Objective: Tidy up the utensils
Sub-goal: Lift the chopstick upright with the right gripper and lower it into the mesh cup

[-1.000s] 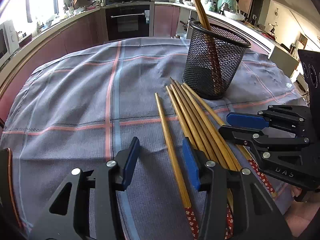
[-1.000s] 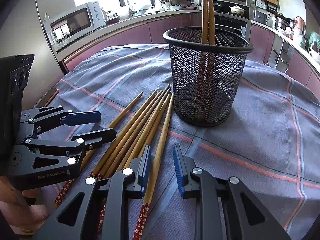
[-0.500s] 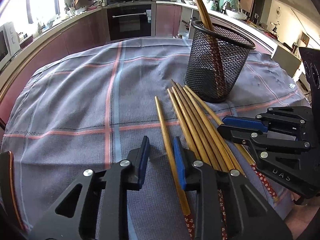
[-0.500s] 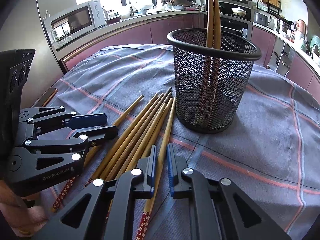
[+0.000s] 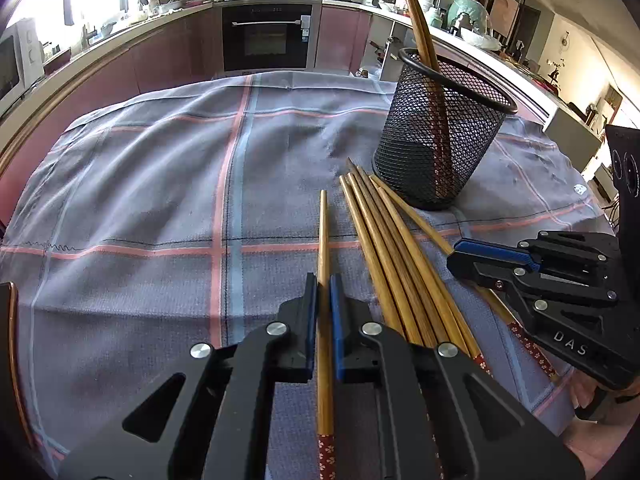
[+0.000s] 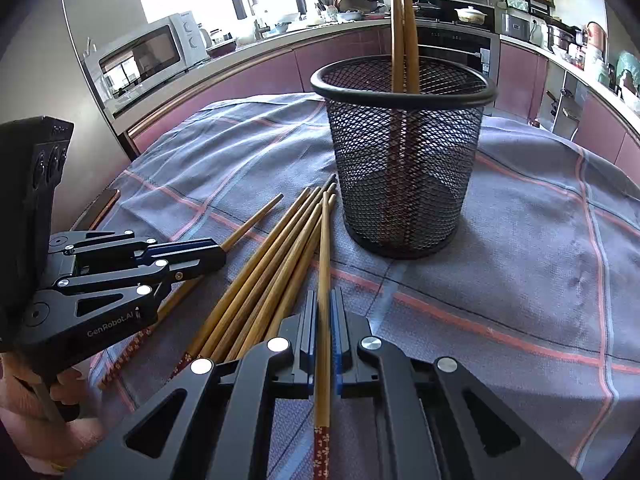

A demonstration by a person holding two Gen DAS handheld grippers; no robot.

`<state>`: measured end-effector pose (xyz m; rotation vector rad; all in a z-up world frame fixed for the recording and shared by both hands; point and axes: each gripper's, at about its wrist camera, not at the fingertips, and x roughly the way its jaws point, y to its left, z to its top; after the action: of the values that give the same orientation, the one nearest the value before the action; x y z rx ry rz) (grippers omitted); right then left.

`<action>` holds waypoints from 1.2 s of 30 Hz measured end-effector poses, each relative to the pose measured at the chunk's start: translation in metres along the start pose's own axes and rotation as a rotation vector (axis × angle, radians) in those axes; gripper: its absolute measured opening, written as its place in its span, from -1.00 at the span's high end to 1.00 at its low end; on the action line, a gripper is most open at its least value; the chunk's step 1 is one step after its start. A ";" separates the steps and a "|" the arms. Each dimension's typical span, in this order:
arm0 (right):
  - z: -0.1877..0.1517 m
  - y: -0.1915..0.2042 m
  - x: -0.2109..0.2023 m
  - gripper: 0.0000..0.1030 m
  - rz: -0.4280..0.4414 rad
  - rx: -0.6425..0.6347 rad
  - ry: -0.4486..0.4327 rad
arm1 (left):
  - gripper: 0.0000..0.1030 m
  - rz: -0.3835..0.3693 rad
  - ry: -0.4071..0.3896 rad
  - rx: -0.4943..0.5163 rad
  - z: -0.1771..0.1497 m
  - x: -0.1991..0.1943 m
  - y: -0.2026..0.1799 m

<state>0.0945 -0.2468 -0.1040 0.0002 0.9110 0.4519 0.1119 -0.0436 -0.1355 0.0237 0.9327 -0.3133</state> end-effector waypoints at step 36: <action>0.021 -0.008 -0.069 0.90 0.129 0.020 -0.194 | 0.86 -0.157 -0.154 -0.010 0.026 -0.075 0.007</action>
<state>0.0775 -0.2765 -0.0403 0.1202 0.7273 0.5529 0.0928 -0.0219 -0.0617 -0.0824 0.7844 -0.4498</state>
